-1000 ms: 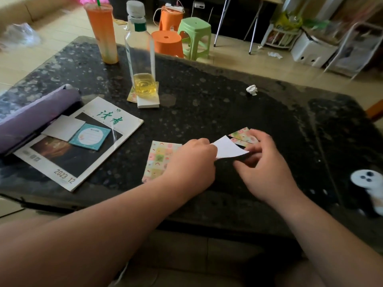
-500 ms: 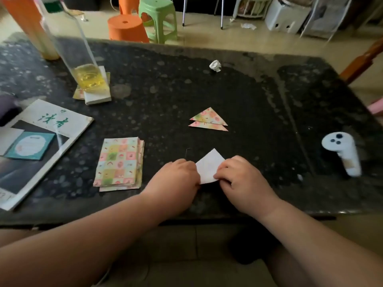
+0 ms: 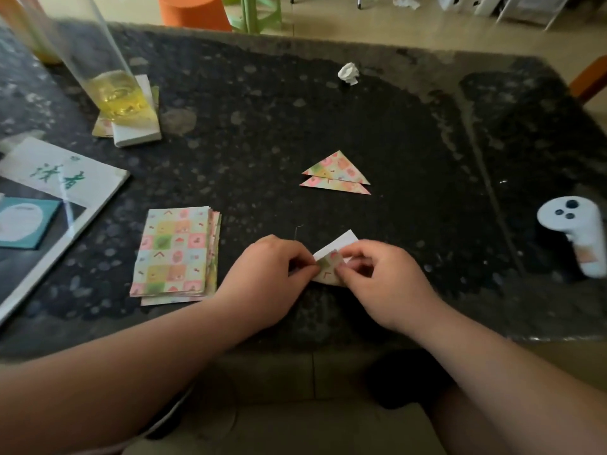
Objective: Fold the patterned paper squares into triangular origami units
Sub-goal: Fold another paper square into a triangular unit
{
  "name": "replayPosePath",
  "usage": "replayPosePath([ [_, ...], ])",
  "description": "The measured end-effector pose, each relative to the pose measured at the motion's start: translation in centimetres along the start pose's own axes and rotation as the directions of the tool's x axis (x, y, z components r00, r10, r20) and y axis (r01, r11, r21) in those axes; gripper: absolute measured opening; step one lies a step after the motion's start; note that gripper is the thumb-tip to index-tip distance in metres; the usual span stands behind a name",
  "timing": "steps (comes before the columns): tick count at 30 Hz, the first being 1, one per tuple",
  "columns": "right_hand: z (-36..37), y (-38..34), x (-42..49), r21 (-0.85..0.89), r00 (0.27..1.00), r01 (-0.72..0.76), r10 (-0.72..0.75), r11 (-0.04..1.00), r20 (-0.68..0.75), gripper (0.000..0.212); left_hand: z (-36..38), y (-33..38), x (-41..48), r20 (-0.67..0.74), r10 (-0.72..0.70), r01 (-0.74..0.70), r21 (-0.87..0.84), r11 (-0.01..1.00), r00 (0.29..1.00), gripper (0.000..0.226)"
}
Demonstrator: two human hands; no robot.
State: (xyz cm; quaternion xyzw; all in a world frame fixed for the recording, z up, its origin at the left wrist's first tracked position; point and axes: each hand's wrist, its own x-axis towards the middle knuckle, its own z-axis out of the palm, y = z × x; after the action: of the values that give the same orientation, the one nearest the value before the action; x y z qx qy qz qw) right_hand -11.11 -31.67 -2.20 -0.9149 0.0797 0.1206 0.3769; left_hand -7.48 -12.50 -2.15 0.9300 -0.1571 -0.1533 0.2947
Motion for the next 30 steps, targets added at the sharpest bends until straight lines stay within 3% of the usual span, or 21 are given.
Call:
replayPosePath([
  [3, 0.0, -0.1, 0.5, 0.055, 0.998, -0.045, 0.047, 0.997, -0.037, 0.027, 0.2, 0.2, -0.4, -0.027, 0.025, -0.025, 0.018, 1.0, 0.999, 0.034],
  [5, 0.0, -0.3, 0.6, 0.054, 0.997, -0.054, 0.056, 0.997, -0.053, 0.031, 0.9, 0.3, -1.4, -0.021, 0.165, -0.158, 0.191, 0.969, 0.986, 0.054],
  [7, 0.1, -0.4, 0.7, 0.054, 0.996, -0.07, 0.073, 0.996, -0.057, 0.028, 1.9, 0.7, -3.3, 0.057, 0.268, -0.27, 0.367, 0.89, 0.962, 0.071],
  [10, 0.3, -0.7, 0.8, 0.002, 0.994, -0.096, 0.096, 0.995, -0.056, 0.02, 4.0, 1.0, -5.7, 0.169, 0.339, -0.378, 0.464, 0.801, 0.926, 0.09],
  [21, 0.8, -0.6, 1.9, -0.028, 0.987, -0.13, 0.126, 0.991, -0.098, 0.018, 5.3, 0.9, -4.9, 0.187, 0.343, -0.386, 0.567, 0.727, 0.92, 0.092],
  [30, 1.1, -0.3, 2.2, -0.033, 0.984, -0.126, 0.121, 0.991, -0.131, 0.016, 5.3, 0.7, -5.0, 0.17, 0.324, -0.364, 0.518, 0.774, 0.931, 0.094],
])
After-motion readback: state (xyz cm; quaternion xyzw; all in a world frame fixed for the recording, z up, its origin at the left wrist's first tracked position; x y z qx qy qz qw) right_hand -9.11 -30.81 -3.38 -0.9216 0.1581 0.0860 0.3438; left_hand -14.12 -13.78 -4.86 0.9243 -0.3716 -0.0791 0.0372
